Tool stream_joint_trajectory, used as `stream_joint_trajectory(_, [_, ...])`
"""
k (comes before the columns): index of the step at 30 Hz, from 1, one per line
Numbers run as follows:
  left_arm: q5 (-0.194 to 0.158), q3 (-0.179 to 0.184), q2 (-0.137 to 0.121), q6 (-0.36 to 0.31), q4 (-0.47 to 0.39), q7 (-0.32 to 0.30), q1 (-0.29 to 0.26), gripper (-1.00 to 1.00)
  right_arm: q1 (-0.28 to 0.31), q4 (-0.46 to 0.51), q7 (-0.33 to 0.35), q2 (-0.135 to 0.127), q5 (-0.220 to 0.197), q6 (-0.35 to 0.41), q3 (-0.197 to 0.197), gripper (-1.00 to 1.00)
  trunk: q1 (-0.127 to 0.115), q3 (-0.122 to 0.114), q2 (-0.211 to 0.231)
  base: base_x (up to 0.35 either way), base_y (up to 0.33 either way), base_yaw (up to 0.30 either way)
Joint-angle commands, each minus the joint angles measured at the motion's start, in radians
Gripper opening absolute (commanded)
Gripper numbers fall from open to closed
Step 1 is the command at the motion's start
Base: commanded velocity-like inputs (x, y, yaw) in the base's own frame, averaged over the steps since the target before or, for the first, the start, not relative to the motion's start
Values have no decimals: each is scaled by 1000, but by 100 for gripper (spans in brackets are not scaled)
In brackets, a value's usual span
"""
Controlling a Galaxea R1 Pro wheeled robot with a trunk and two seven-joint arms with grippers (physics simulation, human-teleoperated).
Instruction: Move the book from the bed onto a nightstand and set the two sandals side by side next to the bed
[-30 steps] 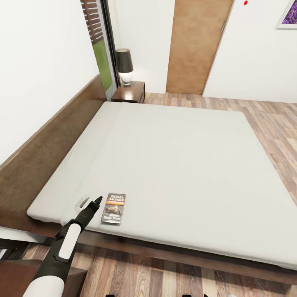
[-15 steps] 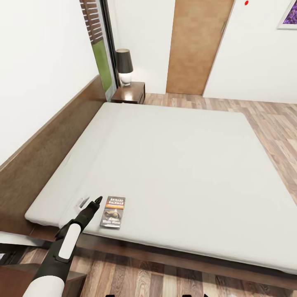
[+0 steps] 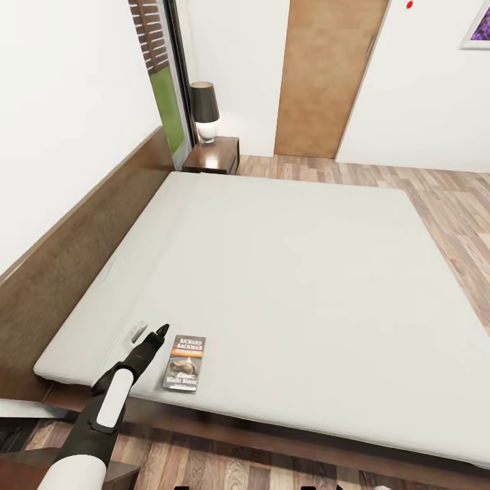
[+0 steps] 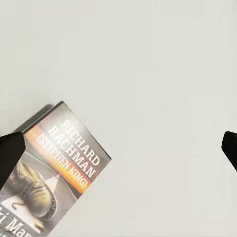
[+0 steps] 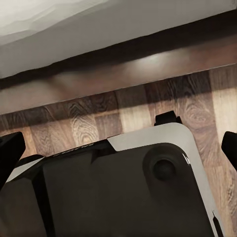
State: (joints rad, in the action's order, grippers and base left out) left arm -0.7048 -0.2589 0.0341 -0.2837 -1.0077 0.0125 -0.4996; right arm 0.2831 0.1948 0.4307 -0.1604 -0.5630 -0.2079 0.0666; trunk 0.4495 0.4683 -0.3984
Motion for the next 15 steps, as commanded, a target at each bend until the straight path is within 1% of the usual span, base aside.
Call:
stream_joint_trajectory(1, [-10,-3,1,-8,-2,1,-1,100,1,-1,3,0,-9,-4,7,100,1,1,-2,10,0,0])
stream_joint_trajectory(12, [-10,-3,1,-7,-2,1,-1,100,1,-1,3,-1,-9,-4,7,100,1,1,-2,2,0,0])
stream_joint_trajectory(15, [-10,-4,1,-7,-2,1,-1,100,1,-1,3,-1,-9,-4,7,100,12,11,-23,0,0,0])
